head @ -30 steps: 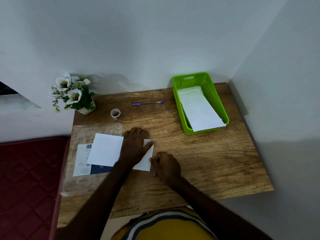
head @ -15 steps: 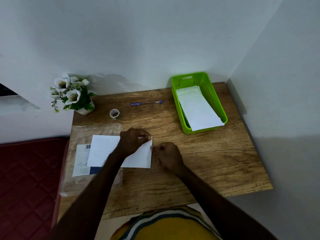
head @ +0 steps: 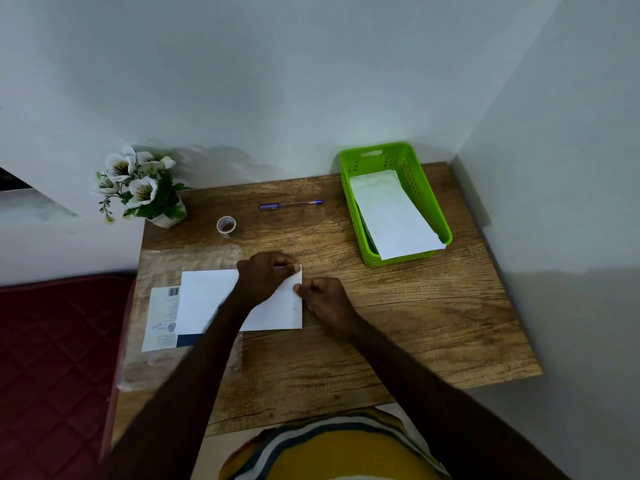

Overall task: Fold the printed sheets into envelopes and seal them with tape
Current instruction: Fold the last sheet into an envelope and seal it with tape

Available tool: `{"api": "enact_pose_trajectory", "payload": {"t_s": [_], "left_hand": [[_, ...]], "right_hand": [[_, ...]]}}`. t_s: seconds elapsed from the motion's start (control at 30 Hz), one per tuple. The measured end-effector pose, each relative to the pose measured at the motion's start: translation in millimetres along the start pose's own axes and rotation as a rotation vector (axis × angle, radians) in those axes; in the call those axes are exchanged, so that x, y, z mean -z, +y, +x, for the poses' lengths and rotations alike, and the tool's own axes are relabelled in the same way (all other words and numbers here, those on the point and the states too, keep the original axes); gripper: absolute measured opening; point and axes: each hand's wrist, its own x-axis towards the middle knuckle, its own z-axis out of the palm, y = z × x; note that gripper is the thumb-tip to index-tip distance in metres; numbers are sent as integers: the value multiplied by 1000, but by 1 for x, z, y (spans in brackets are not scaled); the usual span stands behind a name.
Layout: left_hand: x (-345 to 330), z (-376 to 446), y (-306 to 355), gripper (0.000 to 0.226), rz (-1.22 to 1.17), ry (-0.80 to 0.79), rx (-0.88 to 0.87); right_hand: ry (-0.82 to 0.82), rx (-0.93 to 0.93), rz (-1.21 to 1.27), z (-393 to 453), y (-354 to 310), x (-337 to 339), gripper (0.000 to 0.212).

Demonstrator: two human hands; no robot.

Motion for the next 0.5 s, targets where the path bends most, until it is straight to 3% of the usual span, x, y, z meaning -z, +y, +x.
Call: {"api": "enact_pose_trajectory", "payload": {"t_s": [0.23,0.5], "left_hand": [[-4,-1,0,23,72,44,20],[0,-2,8,26,139,57,18]], "right_hand": [[-118,-84,-20,-31,19,-1,42],[-100,-90,71,-52,18,5,32]]}}
